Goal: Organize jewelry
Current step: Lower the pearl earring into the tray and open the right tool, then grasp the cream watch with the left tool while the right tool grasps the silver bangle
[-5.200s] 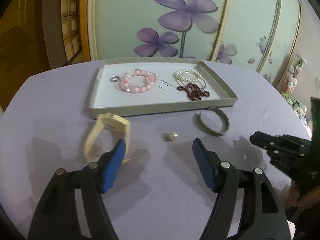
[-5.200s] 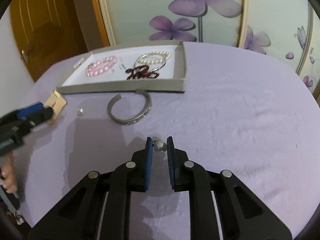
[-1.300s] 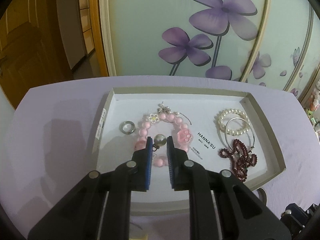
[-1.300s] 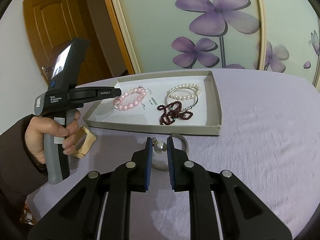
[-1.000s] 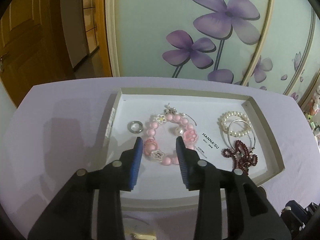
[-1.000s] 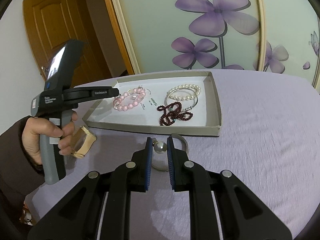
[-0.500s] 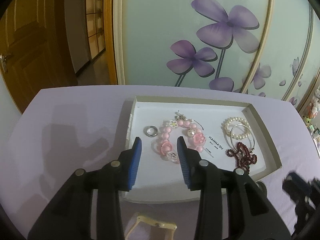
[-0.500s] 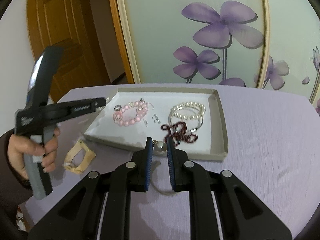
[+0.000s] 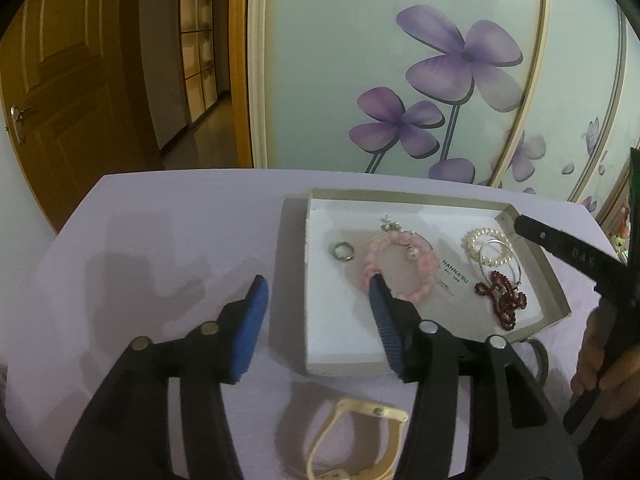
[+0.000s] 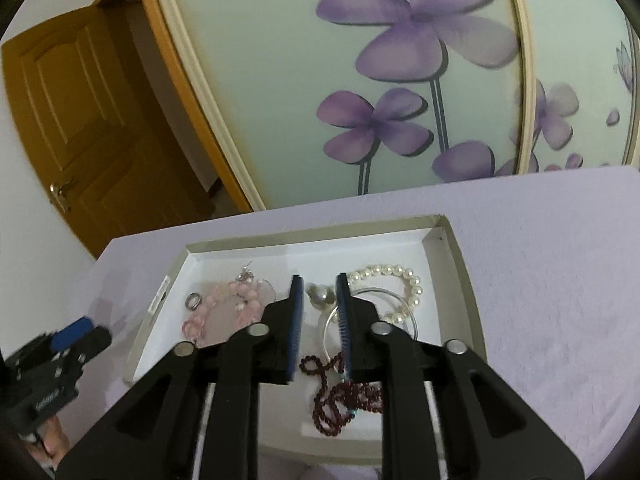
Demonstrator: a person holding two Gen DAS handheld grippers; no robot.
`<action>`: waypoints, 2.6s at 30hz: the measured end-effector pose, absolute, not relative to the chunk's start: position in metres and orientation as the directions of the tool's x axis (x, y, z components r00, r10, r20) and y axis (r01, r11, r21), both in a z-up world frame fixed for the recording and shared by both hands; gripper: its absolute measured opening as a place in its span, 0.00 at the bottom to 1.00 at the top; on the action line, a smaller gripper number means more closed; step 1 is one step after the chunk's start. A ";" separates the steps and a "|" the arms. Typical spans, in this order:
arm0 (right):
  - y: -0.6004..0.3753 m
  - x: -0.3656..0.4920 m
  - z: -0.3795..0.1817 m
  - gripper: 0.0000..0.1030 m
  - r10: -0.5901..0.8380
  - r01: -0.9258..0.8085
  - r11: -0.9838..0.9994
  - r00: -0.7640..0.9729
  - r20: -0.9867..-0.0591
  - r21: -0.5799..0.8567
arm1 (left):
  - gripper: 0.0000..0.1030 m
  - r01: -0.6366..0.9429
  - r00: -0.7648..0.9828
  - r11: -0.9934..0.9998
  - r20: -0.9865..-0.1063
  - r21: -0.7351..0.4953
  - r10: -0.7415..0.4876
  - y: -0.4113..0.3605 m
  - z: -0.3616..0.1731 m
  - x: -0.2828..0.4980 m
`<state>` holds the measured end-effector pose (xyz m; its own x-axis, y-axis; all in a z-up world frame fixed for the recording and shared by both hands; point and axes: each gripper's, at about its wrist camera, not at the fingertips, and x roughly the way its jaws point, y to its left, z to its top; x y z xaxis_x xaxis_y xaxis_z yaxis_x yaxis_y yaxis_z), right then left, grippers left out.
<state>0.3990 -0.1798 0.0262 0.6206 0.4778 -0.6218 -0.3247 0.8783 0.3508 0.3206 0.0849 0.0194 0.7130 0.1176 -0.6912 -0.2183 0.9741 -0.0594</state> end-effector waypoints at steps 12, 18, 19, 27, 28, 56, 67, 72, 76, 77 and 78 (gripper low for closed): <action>-0.219 0.344 0.028 0.50 0.456 -0.318 0.890 0.630 -0.628 0.327 | 0.65 -0.219 0.714 0.972 -0.692 -0.080 0.104 0.091 0.010 0.291; -0.238 0.313 0.025 0.50 0.456 -0.298 0.890 0.613 -0.645 0.345 | 0.74 -0.213 0.711 0.973 -0.698 -0.092 0.089 0.089 0.005 0.263; -0.240 0.308 0.025 0.50 0.458 -0.296 0.889 0.611 -0.645 0.350 | 0.75 -0.209 0.709 0.973 -0.701 -0.094 0.085 0.088 0.002 0.258; -0.246 0.276 0.023 0.55 0.460 -0.294 0.887 0.617 -0.638 0.355 | 0.83 -0.170 0.705 0.983 -0.705 -0.066 0.075 0.072 -0.012 0.236; -0.247 0.274 0.022 0.57 0.457 -0.295 0.889 0.620 -0.638 0.350 | 0.85 -0.162 0.706 0.985 -0.705 -0.058 0.074 0.069 -0.014 0.234; -0.238 0.269 0.009 0.58 0.454 -0.319 0.891 0.589 -0.668 0.324 | 0.39 -0.166 0.629 0.985 -0.775 -0.048 0.068 0.056 -0.044 0.267; -0.212 0.272 -0.007 0.69 0.389 -0.347 0.911 0.548 -0.741 0.222 | 0.39 -0.224 0.709 0.965 -0.702 -0.136 0.066 0.093 -0.002 0.245; -0.198 0.278 -0.012 0.86 0.330 -0.372 0.919 0.549 -0.768 0.128 | 0.39 -0.216 0.728 0.965 -0.683 -0.148 0.058 0.094 0.008 0.240; -0.190 0.289 -0.020 0.87 0.306 -0.391 0.915 0.523 -0.795 0.095 | 0.40 -0.205 0.735 0.967 -0.676 -0.153 0.049 0.093 0.011 0.239; -0.187 0.292 -0.023 0.87 0.297 -0.395 0.915 0.513 -0.805 0.086 | 0.40 -0.203 0.736 0.967 -0.675 -0.154 0.048 0.092 0.012 0.239; -0.185 0.294 -0.025 0.87 0.288 -0.398 0.914 0.510 -0.811 0.074 | 0.40 -0.201 0.737 0.967 -0.674 -0.154 0.046 0.091 0.013 0.239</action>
